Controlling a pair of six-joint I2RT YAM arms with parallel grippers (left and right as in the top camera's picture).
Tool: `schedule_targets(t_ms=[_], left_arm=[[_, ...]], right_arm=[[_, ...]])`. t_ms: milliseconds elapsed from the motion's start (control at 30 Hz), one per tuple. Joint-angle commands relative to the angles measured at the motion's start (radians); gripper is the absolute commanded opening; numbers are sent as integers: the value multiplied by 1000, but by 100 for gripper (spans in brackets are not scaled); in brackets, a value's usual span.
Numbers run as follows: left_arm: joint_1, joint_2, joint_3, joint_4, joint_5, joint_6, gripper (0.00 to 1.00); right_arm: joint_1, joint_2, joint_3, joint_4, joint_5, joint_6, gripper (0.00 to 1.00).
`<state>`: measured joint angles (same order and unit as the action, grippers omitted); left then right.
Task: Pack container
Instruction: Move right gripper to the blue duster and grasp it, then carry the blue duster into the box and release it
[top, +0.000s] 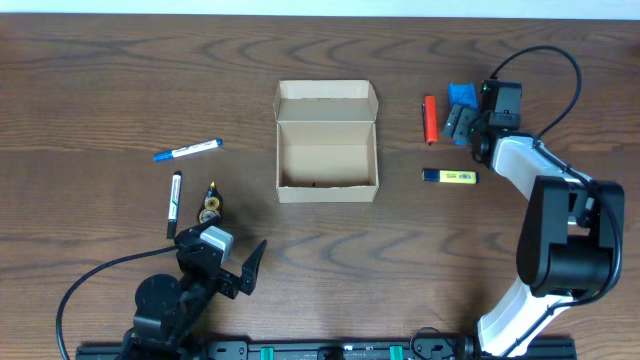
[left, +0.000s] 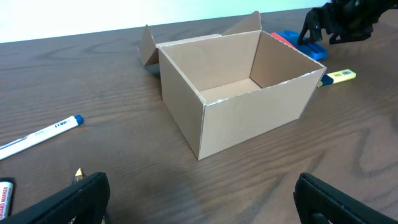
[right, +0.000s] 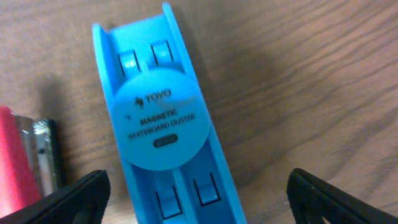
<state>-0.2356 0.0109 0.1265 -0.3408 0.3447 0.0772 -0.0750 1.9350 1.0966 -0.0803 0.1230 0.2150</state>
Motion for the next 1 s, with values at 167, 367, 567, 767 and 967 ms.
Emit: schedule_targets(t_ms=[167,367,567,767,967], left_arm=[[7,-6,-21,-5,11,-10,95],[7,-6,-21,-6,11,-10,95],[7,-6,-21,-5,11,-10,95],[7,-6,-21,-6,11,-10,95],[7,-6,-21,-5,11,-10,95]], right_arm=[[-6,43,4,6,-15,-35,85],[-6,48,4,2,-15,-61,86],[-6,48,4,10,-15,-99,83],[-6,54,4,30,-16,-113,82],[-6,89,4,36,-16,-112,80]])
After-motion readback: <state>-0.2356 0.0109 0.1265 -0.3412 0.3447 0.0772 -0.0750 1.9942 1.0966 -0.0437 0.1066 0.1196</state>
